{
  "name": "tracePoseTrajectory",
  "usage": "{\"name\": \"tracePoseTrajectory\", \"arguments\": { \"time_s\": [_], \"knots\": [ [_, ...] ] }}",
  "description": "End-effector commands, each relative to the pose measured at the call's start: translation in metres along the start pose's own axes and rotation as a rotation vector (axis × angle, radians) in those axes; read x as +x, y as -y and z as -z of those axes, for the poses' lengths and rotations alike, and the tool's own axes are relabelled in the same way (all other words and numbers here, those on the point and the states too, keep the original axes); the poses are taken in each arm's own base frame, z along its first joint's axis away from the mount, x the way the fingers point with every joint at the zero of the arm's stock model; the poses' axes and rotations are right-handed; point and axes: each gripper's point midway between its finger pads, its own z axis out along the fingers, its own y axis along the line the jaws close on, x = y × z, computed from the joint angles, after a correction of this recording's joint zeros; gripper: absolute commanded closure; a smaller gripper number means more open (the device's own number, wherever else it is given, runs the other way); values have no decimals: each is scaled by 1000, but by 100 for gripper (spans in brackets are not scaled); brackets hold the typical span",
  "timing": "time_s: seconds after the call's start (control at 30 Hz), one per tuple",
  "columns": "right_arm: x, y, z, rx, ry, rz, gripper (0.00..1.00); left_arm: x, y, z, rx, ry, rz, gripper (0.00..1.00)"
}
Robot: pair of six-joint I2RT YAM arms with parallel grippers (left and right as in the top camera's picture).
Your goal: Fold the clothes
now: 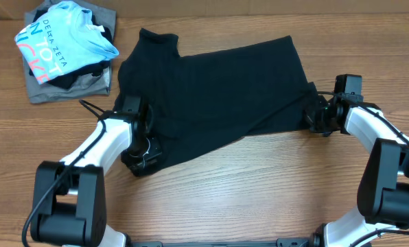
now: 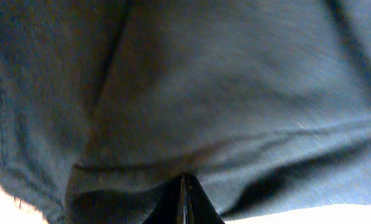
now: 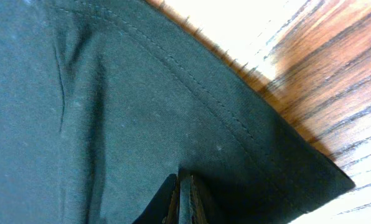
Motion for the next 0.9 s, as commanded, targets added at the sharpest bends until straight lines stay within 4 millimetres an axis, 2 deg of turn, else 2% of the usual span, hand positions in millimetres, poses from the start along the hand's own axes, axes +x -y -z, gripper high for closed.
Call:
{"name": "tracePoseTrajectory", "arguments": {
  "time_s": [0.0, 0.17, 0.27, 0.4, 0.6, 0.73, 0.87],
  "knots": [
    [-5, 0, -2, 21, 18, 29, 90, 2, -21, -18, -66, -47, 67, 96],
    [-3, 6, -7, 42, 5, 27, 96, 4, -35, -32, -100, -100, 108, 96],
    [-2, 12, -7, 71, 4, 6, 96, 1, -44, -32, -117, -98, 129, 96],
    [1, 30, -5, 163, 13, -63, 96, 0, -60, -29, -155, -102, 169, 96],
    [13, 44, -2, 224, -29, -114, 96, 2, -91, -17, -222, -133, 279, 96],
    [24, 51, 5, 263, -62, -155, 96, -5, -109, -3, -260, -107, 330, 96],
    [28, 59, 22, 314, -46, -171, 96, -13, -117, 13, -249, -83, 365, 96]
  ]
}}
